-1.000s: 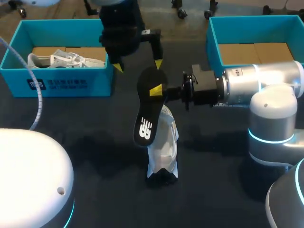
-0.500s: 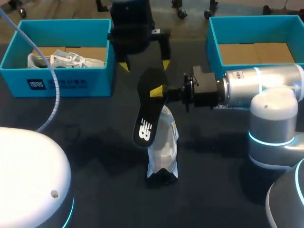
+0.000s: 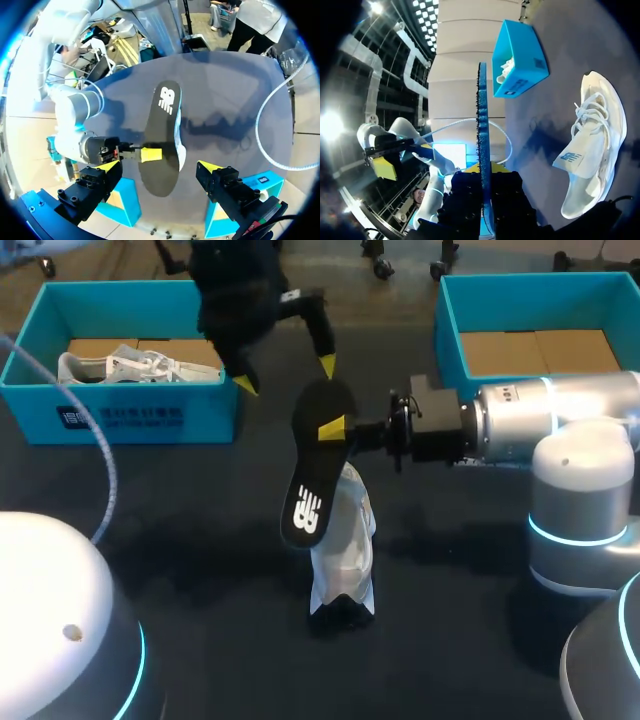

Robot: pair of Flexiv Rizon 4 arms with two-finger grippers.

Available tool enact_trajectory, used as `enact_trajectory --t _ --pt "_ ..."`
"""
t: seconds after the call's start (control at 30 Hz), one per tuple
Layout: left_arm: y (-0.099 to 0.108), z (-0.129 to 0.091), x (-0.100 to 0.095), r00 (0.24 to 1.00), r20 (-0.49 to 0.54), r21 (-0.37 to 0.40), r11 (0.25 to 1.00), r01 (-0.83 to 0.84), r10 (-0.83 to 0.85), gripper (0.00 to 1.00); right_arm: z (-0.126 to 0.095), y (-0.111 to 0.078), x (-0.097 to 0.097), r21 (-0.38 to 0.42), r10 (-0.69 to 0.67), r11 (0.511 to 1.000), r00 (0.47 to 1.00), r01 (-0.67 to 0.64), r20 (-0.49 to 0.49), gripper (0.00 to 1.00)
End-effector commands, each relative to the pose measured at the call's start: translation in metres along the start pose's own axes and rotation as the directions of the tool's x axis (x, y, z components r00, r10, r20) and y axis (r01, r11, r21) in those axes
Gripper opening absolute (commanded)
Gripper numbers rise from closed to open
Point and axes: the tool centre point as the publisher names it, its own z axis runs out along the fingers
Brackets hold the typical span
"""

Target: Take the shoe out of the shoebox, open the shoe tongue, remove and reinsert the insole, then place the shoe into the shoebox

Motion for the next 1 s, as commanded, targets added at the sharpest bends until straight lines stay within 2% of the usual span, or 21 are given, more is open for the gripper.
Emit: enact_trajectory --t 0.03,0.2,0.4,0.6,0.7,1.0 --pt "-0.009 -0.002 0.017 0.982 0.190 -0.029 1.000 0.002 0.003 1.00 -0.003 -0.004 0.005 -0.006 0.004 1.000 1.000 -0.004 0.009 0.00" --pt "-0.009 -0.004 0.026 0.939 0.344 -0.028 0.999 0.022 -0.011 1.00 -0.005 -0.007 0.009 -0.014 0.008 1.000 1.000 -0.008 0.013 0.00" --pt "-0.009 -0.001 0.036 0.876 0.481 -0.054 0.998 0.016 0.012 1.00 -0.006 -0.010 0.012 -0.020 0.015 1.000 1.000 -0.015 0.014 0.00" --pt "-0.013 0.005 0.043 0.810 0.587 -0.022 1.000 0.006 0.009 1.00 -0.003 -0.011 0.018 -0.022 0.016 1.000 1.000 -0.016 0.006 0.00" --pt "-0.013 0.008 0.047 0.753 0.658 -0.014 1.000 0.012 0.000 1.00 -0.002 -0.014 0.021 -0.025 0.028 0.999 0.999 -0.028 -0.017 0.00" --pt "-0.012 0.013 0.058 0.632 0.775 -0.010 0.999 0.039 -0.017 1.00 0.001 -0.022 0.031 -0.022 0.025 0.999 0.998 -0.027 -0.064 0.00"
